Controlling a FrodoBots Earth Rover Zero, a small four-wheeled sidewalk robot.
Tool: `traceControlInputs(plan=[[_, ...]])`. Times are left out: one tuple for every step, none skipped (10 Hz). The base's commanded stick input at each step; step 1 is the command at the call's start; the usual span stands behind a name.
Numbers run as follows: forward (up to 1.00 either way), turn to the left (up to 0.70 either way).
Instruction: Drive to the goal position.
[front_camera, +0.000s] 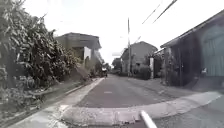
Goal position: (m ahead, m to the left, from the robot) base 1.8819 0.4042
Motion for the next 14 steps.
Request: traceControlInputs(plan=[[0.5, -0.39], [0.5, -0.46], [0.5, -0.5], [0.5, -0.5], [0.5, -0.47], [0.5, -0.39], [0.5, -0.31], [0.5, -0.23], [0.5, -0.16], [0.5, -0.08], [0.5, 0.0], [0.5, 0.0], [0.5, 0.0], [0.5, 0.0]])
